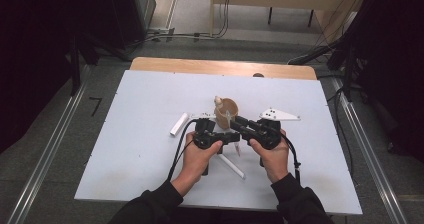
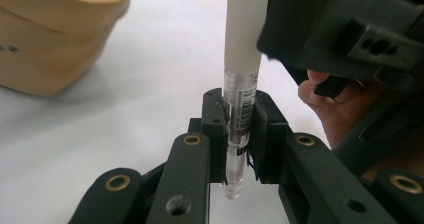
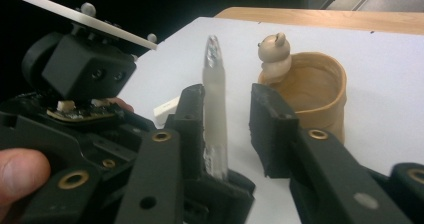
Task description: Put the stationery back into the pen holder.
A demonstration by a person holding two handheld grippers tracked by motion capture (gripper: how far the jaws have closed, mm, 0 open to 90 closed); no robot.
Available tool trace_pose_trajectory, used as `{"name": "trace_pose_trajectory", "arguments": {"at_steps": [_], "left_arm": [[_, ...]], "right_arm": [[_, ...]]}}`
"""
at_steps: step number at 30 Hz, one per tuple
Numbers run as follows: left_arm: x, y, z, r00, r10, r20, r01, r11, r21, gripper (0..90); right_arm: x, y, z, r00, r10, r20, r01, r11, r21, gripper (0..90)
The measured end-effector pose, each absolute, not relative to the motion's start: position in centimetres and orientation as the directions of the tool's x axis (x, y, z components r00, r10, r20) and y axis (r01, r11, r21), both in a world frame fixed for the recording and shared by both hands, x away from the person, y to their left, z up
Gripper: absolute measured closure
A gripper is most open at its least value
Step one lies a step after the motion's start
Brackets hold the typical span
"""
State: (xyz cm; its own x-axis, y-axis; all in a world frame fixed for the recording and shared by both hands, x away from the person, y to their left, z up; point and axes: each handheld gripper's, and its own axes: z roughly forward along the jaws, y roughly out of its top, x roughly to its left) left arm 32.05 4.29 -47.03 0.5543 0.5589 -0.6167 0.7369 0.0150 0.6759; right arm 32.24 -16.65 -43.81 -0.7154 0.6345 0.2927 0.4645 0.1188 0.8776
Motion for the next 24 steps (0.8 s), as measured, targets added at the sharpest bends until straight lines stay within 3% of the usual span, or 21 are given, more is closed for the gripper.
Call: {"name": "trace_pose_trajectory", "arguments": {"at_steps": [16,24], "left_arm": [[32.7,6.0,-46.2,0.546,0.572,-0.611,0.716,0.059,0.695,80.5],[32.9,6.5,-45.6,0.549,0.571,-0.610,0.705,0.077,0.705,80.4]], "right_arm": [[31.9,-19.3,-44.1,-0.693,0.652,0.307,0.503,0.133,0.854,37.7],[32.0,-20.3,-44.9,-0.652,0.704,0.280,0.541,0.174,0.823,17.3]]}}
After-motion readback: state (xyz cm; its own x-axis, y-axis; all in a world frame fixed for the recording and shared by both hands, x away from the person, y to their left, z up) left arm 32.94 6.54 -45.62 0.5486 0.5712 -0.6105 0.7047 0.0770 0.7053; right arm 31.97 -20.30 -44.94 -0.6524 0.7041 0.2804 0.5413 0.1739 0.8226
